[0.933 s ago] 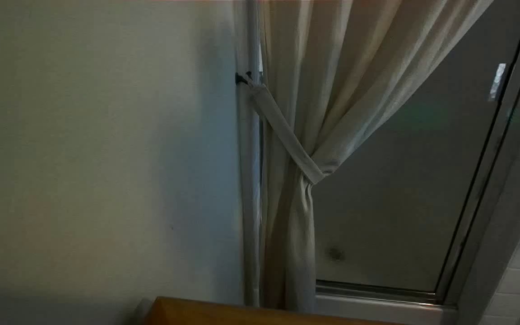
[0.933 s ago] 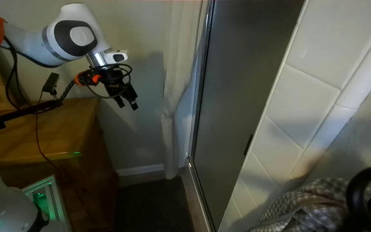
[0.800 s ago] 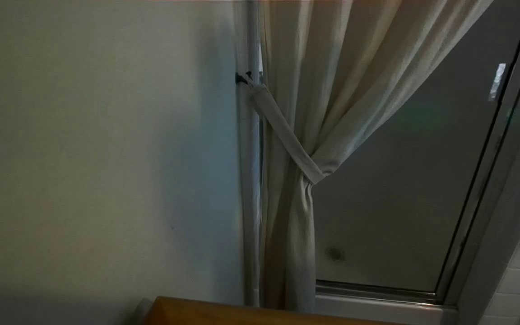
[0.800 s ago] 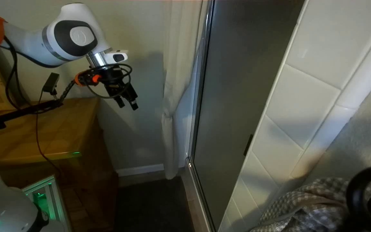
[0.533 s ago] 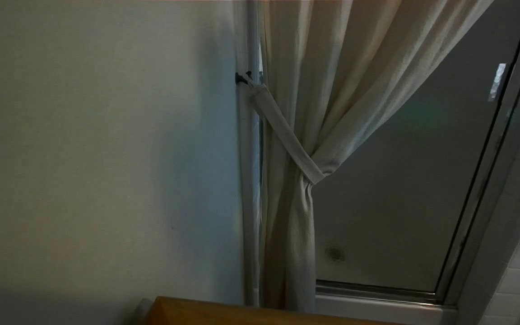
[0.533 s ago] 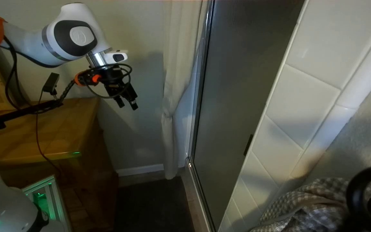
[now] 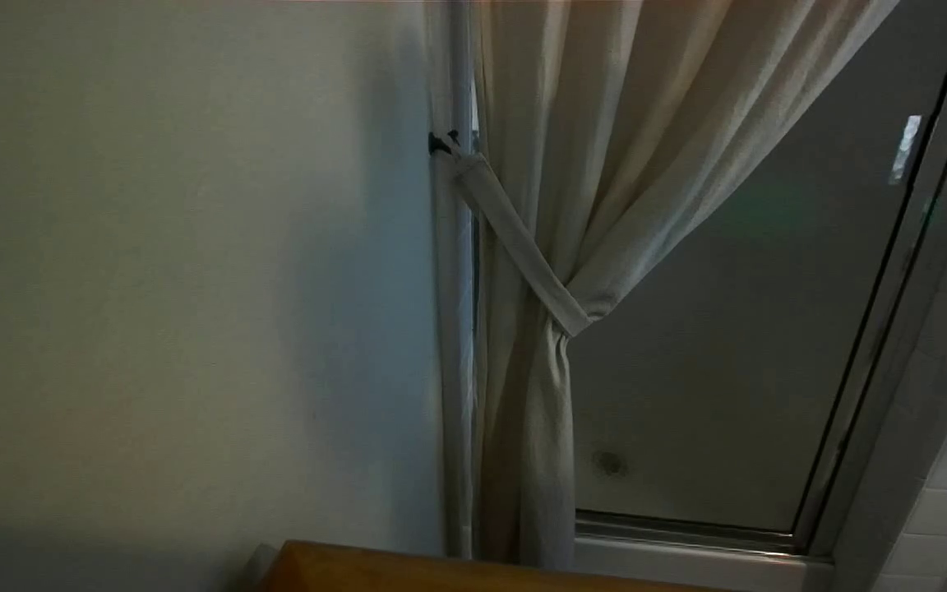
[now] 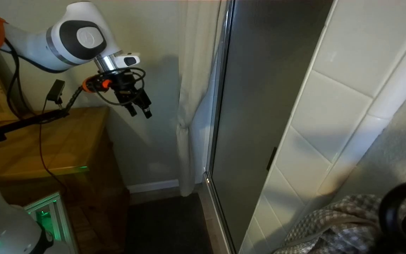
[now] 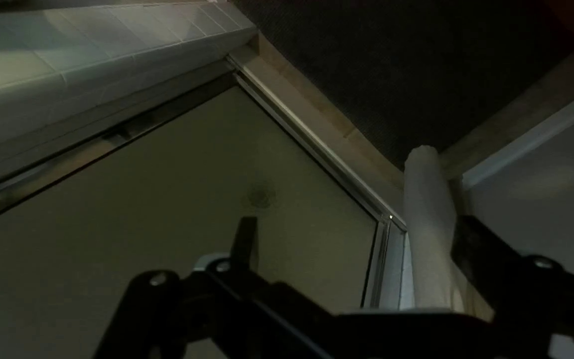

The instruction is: Unhook the curtain strap

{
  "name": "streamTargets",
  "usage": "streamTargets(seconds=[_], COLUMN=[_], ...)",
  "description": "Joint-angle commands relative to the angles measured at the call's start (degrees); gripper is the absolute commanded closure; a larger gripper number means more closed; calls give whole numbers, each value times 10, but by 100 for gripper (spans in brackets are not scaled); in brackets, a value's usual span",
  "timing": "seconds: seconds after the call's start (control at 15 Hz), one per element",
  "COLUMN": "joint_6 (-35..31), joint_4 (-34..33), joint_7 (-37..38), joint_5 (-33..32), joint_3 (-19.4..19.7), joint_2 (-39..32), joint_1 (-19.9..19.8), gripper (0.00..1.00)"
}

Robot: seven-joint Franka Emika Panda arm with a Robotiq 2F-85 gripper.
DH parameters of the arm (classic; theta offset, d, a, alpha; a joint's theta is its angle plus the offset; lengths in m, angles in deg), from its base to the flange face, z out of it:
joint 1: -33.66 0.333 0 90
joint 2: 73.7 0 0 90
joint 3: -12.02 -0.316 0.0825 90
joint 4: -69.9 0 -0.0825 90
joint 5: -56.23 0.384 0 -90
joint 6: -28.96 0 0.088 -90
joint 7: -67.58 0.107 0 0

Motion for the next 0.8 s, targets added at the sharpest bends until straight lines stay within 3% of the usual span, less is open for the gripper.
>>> streamTargets(seconds=[0.0, 0.4, 0.47, 0.53, 0.73], joint_6=[6, 3, -2, 0, 1], joint_4=[-76, -196, -206, -169, -195], joint_7=[-59, -161, -169, -139, -151], joint_5=[-29, -14, -14, -24, -22], joint_3=[12, 21, 23, 23, 26], joint_2=[-59, -154, -160, -125, -153], joint_1=[10, 39, 44, 43, 50], gripper=[0, 0, 0, 0, 0])
